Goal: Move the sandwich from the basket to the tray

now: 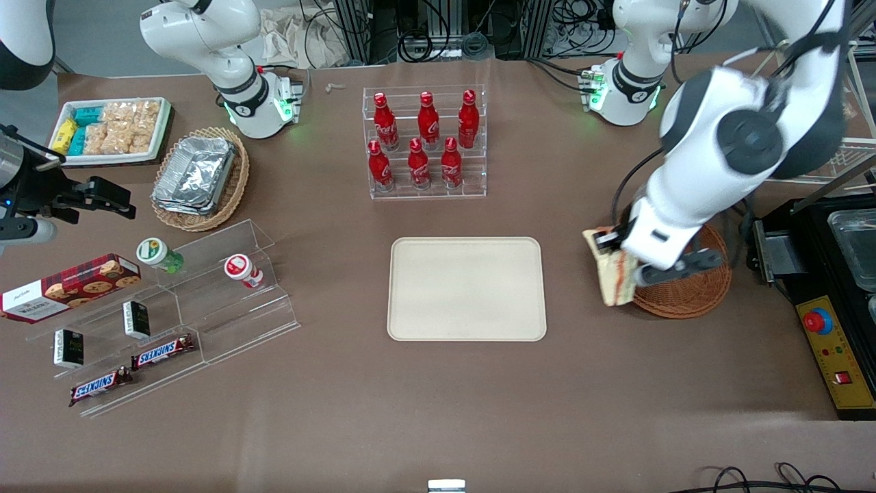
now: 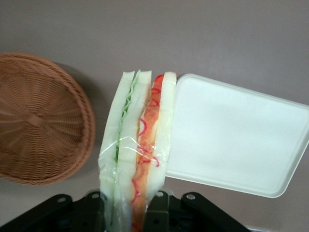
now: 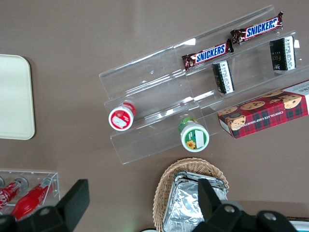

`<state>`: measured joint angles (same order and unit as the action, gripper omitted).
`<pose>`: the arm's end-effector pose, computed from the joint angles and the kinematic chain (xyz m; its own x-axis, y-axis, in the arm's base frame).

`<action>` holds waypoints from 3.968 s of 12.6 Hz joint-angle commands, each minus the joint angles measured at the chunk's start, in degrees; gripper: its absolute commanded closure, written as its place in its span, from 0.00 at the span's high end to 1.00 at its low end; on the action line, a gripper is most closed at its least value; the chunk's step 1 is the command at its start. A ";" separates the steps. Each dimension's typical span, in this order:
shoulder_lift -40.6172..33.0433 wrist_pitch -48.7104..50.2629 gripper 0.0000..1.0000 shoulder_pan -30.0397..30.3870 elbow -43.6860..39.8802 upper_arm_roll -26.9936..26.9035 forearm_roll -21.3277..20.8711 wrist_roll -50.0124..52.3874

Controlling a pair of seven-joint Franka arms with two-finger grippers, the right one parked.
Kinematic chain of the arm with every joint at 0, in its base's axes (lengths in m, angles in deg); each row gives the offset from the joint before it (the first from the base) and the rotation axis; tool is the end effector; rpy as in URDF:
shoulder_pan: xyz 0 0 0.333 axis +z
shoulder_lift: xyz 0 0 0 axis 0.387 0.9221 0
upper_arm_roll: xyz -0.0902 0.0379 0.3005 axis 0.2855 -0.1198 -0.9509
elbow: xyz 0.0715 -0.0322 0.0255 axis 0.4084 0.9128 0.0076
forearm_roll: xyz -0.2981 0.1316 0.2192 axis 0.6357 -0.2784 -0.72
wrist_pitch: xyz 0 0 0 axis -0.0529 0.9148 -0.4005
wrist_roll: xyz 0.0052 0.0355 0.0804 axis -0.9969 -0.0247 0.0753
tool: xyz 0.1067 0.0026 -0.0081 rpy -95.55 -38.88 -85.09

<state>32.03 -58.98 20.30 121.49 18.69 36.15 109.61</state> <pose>0.5838 -0.2245 0.4651 0.9714 0.2204 -0.0887 0.2250 -0.9733 0.0450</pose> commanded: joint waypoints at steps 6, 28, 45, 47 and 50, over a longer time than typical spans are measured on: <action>9.55 -11.53 0.00 -4.74 3.13 0.55 -2.82 0.56; 17.99 -19.54 0.00 -11.84 7.00 0.82 -12.14 7.33; 11.76 0.89 1.00 -8.01 -17.22 -1.21 -14.44 9.21; 11.59 9.87 1.00 -5.02 -25.75 -1.20 -14.25 2.70; 10.36 17.62 1.00 1.74 -33.07 -1.03 -13.04 -5.03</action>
<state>42.11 -45.22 18.56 92.82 17.01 22.09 109.16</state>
